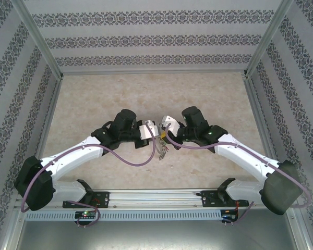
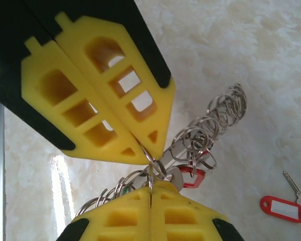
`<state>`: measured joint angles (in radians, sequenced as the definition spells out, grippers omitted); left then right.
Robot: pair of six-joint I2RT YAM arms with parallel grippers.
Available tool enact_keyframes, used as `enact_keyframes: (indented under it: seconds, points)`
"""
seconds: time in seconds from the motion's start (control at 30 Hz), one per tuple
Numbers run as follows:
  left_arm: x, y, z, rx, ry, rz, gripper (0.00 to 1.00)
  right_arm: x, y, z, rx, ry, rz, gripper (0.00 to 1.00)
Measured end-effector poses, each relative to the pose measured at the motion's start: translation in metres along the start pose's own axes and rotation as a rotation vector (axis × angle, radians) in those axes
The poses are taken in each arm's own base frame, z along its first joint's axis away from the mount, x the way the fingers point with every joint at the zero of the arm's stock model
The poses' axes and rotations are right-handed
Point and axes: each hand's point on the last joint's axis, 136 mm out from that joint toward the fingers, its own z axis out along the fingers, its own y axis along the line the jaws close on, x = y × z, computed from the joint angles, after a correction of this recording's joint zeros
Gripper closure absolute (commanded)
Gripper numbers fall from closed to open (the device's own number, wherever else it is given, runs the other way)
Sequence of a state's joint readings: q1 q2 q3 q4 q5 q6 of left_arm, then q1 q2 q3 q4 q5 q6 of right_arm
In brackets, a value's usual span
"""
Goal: Put the keys on the keyring
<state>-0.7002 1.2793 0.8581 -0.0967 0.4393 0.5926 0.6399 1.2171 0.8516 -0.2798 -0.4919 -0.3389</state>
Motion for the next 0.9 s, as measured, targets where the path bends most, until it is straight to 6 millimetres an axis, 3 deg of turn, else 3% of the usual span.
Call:
enact_keyframes:
  seconds: [0.9]
  points:
    - [-0.001, 0.011, 0.007, -0.036, 0.012, -0.052, 1.00, -0.011, -0.005, -0.005, -0.011, -0.053, 0.071, 1.00]
